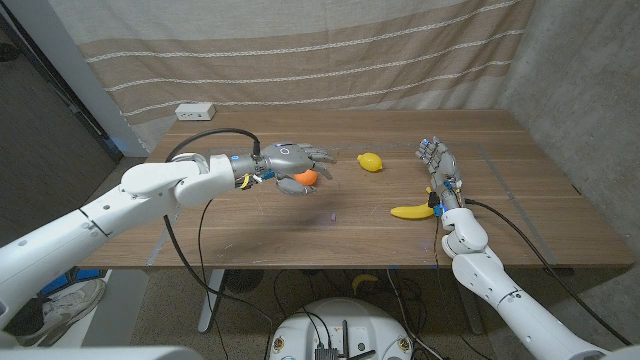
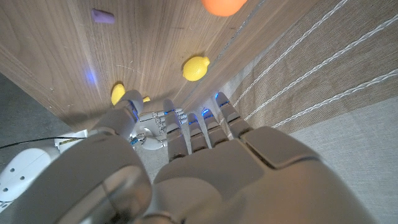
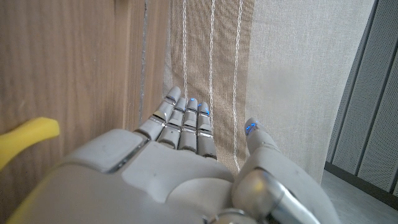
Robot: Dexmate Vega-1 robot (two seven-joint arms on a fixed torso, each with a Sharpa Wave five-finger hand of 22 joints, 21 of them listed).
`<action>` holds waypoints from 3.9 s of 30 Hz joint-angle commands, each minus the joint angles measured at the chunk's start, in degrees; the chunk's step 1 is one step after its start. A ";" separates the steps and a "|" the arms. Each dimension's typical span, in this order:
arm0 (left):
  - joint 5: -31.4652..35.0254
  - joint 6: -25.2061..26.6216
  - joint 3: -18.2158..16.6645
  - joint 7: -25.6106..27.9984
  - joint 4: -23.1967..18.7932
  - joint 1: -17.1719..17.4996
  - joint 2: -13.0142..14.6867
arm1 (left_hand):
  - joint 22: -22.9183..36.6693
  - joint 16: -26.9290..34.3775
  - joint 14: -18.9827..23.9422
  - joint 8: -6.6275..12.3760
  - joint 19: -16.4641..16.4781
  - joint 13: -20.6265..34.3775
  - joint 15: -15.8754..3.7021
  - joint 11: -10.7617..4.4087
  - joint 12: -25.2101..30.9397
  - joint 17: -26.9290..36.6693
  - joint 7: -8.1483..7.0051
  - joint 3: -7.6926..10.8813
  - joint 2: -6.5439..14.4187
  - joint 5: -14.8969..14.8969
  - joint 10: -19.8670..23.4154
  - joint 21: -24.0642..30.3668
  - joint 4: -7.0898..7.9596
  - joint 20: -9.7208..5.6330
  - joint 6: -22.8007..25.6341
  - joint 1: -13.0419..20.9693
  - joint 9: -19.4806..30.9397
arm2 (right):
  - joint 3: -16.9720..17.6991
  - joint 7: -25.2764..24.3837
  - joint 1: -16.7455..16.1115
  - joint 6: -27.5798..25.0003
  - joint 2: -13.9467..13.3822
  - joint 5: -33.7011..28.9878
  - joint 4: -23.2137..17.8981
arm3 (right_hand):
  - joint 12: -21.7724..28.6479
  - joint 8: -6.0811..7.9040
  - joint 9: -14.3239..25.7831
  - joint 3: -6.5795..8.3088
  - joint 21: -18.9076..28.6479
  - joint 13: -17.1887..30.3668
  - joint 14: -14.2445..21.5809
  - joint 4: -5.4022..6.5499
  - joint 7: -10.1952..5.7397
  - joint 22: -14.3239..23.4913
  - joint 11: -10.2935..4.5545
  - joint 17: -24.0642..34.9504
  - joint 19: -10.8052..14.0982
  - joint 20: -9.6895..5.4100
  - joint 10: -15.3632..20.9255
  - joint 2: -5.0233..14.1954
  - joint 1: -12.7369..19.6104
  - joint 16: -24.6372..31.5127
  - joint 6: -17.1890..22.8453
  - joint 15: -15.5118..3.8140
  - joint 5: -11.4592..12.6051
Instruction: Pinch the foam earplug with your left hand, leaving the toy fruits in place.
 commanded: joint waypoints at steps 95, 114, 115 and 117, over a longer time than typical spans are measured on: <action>29.99 -8.84 18.15 18.59 12.07 -14.68 -5.47 | 0.36 0.43 -0.16 2.57 5.41 0.11 -3.24 -3.54 -0.01 0.11 -4.63 -7.49 -4.78 -0.22 2.18 -4.30 1.34 -1.93 10.04 18.01 1.14 | 0.84 0.74 -0.96 -0.02 0.08 2.00 1.84 | 1.02 0.40 0.51 0.19 -2.62 1.27 1.11 -0.61 0.40 0.14 1.05 0.03 1.89 0.20 2.14 0.07 -1.25 0.58 3.02 0.20 0.28; 31.56 -7.99 21.10 22.41 13.52 -16.21 -6.26 | 0.44 0.37 0.32 2.80 5.60 0.13 -3.16 -3.29 0.17 0.18 -4.63 -8.49 -3.45 -0.26 3.15 -4.76 1.72 -1.87 11.49 18.73 1.19 | 1.31 1.52 -1.89 -0.17 -0.55 2.97 1.46 | 1.14 0.44 0.53 0.21 -3.03 1.43 1.08 -0.68 0.61 0.15 1.20 -0.02 2.10 0.25 2.50 0.04 -1.38 0.53 3.46 0.22 0.29; 31.97 -7.57 21.25 23.17 13.70 -16.10 -6.27 | 0.44 0.43 0.53 2.79 5.64 0.13 -3.44 -3.35 0.16 0.18 -4.59 -8.57 -3.38 -0.26 3.17 -4.79 1.72 -1.89 11.55 18.79 1.18 | 1.31 1.59 -1.87 -0.21 -0.60 2.99 1.48 | 1.15 0.44 0.53 0.21 -3.06 1.44 1.09 -0.68 0.57 0.15 1.14 -0.02 2.12 0.26 2.52 0.04 -1.38 0.53 3.47 0.25 0.29; 33.19 -6.72 21.68 24.61 14.01 -16.05 -6.26 | 0.45 0.47 0.75 2.89 5.72 0.13 -3.59 -3.48 0.10 0.19 -4.65 -8.75 -3.25 -0.26 3.14 -4.85 1.72 -1.94 11.99 18.92 1.15 | 1.32 1.62 -1.82 -0.27 -0.65 3.00 1.52 | 1.18 0.49 0.53 0.21 -3.11 1.46 1.09 -0.69 0.56 0.15 1.18 -0.03 2.13 0.25 2.62 0.04 -1.40 0.53 3.63 0.29 0.29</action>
